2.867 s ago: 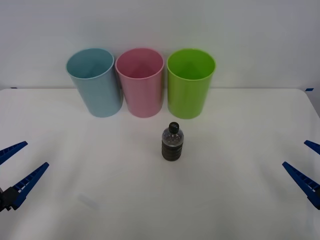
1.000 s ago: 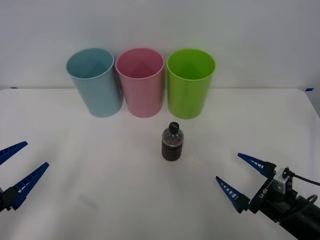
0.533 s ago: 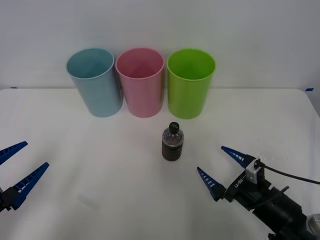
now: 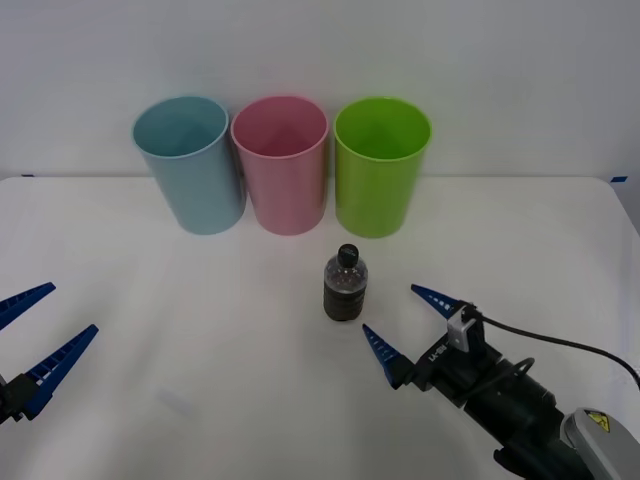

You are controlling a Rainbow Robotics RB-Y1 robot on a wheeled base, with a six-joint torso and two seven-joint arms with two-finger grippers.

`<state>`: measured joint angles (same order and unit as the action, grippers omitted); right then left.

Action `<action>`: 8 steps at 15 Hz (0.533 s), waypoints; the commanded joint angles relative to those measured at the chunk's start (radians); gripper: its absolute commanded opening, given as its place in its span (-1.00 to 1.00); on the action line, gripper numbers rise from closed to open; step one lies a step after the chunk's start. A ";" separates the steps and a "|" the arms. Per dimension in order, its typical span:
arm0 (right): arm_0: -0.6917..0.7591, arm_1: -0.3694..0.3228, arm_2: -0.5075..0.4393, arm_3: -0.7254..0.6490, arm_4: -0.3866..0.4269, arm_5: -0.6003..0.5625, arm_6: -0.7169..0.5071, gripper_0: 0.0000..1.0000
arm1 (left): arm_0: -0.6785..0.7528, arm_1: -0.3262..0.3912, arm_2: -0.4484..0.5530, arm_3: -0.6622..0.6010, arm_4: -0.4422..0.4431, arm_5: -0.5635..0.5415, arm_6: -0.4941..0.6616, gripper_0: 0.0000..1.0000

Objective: Grasp the object on the table and drop it into the matching bin: aluminum can to the light blue bin, PET bottle to the pink bin.

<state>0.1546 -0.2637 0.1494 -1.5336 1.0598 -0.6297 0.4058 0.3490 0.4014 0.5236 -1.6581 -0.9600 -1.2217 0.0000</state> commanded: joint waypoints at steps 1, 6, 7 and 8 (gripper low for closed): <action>-0.032 0.001 0.056 0.001 0.002 0.085 -0.001 1.00 | 0.000 0.000 0.000 0.000 0.000 0.000 0.000 1.00; -0.092 0.003 0.139 0.023 0.002 0.199 -0.005 1.00 | 0.000 0.000 0.000 0.000 0.000 0.000 0.000 1.00; -0.119 0.012 0.145 0.053 0.003 0.203 -0.002 1.00 | 0.000 0.000 0.000 0.000 0.000 0.000 0.000 1.00; -0.149 0.029 0.145 0.090 0.003 0.203 -0.001 1.00 | 0.000 0.000 0.000 0.000 0.000 0.000 0.000 1.00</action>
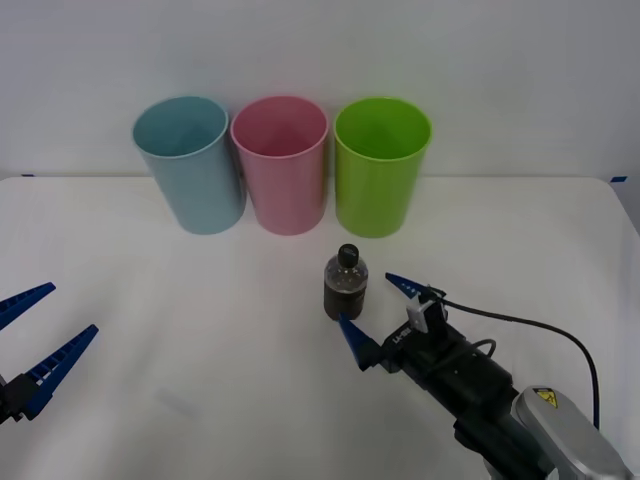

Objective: Grasp the object on the table and drop it into the matching bin: aluminum can to the light blue bin, PET bottle to the pink bin.

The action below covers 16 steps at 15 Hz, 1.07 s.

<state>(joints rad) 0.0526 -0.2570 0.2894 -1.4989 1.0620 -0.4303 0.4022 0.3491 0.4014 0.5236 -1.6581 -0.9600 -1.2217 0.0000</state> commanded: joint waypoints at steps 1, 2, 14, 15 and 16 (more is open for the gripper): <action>-0.073 0.041 0.005 0.088 0.004 0.005 0.003 1.00 | 0.000 0.000 0.000 0.000 0.000 0.000 0.000 1.00; -0.094 0.054 0.005 0.112 0.012 0.008 0.003 1.00 | 0.000 0.000 0.000 0.000 0.000 0.000 0.000 1.00; -0.204 0.117 0.010 0.230 0.021 0.048 0.004 1.00 | 0.000 0.000 0.000 0.000 0.000 0.000 0.000 1.00; -0.204 0.117 0.010 0.230 0.021 0.045 0.004 1.00 | 0.000 0.000 0.000 0.000 0.000 0.000 0.000 1.00; -0.204 0.117 0.010 0.229 0.023 0.045 0.006 1.00 | 0.000 0.000 0.000 0.000 0.000 0.000 0.000 1.00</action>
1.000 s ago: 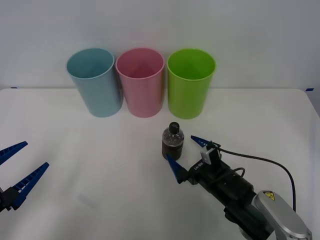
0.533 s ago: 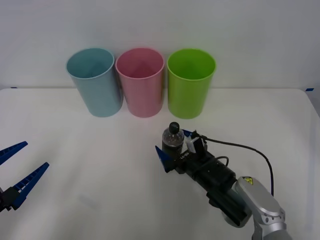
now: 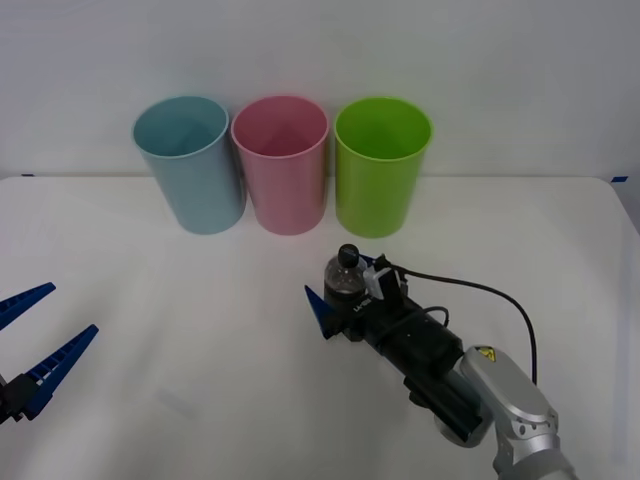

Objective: Grasp the object on the table and drop it into the matching bin: aluminum can to the light blue bin, PET bottle to the pink bin.

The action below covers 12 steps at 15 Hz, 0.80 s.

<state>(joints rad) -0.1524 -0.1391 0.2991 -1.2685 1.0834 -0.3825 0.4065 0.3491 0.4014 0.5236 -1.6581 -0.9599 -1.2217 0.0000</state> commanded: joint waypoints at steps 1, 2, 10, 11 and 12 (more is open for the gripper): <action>0.001 0.000 0.000 0.000 0.000 -0.004 0.000 0.53 | 0.000 0.000 0.000 0.000 0.000 0.000 0.000 1.00; 0.001 0.001 0.000 0.000 -0.005 -0.003 0.000 -0.54 | 0.000 0.000 0.000 0.000 0.000 0.000 0.000 1.00; -0.001 0.000 0.000 0.000 -0.007 -0.006 0.002 -1.00 | 0.000 0.000 0.000 0.000 0.000 0.000 0.000 1.00; 0.001 0.000 -0.005 0.000 -0.008 -0.015 0.002 -1.00 | 0.000 0.000 0.000 0.000 0.000 0.000 0.000 1.00; 0.001 0.000 -0.009 -0.002 -0.008 -0.027 0.000 -1.00 | 0.000 0.000 0.000 0.000 0.000 0.000 0.000 1.00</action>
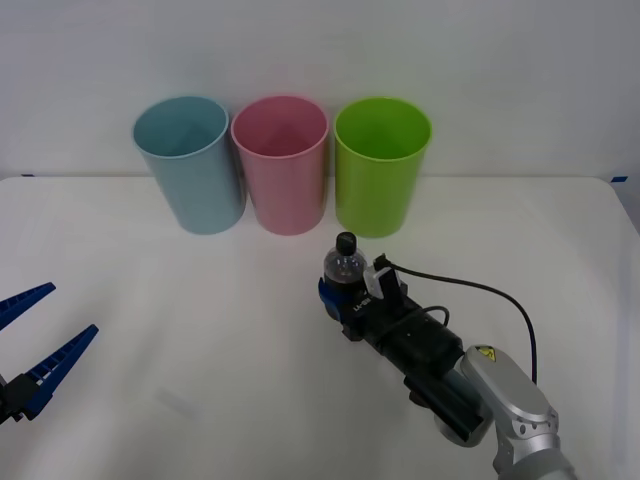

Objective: Grasp the object on the table and drop it into the matching bin: aluminum can to the light blue bin, PET bottle to the pink bin.

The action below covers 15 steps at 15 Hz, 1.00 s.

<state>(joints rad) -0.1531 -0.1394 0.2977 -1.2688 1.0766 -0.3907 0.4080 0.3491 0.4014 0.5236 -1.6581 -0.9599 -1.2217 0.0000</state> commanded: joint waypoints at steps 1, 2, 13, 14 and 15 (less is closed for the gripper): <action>0.003 -0.006 -0.009 -0.007 -0.007 -0.034 -0.005 -1.00 | 0.000 0.000 0.000 0.000 0.000 0.000 0.000 1.00; 0.006 -0.017 -0.009 -0.020 -0.020 -0.048 -0.008 -1.00 | 0.000 0.000 0.000 0.000 0.000 0.000 0.000 1.00; 0.110 -0.204 -0.023 -0.394 -0.060 -0.053 -0.342 -1.00 | 0.000 0.000 0.000 0.000 0.000 0.000 0.000 1.00; 0.110 -0.215 -0.029 -0.425 -0.060 -0.053 -0.380 -1.00 | 0.000 0.000 0.000 0.000 0.000 0.000 0.000 1.00; 0.110 -0.227 -0.034 -0.463 -0.058 -0.051 -0.423 -1.00 | 0.000 0.000 0.000 0.000 0.000 0.000 0.000 1.00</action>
<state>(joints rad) -0.0429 -0.3577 0.2676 -1.7044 1.0173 -0.4430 0.0152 0.3491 0.4014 0.5236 -1.6581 -0.9599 -1.2217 0.0000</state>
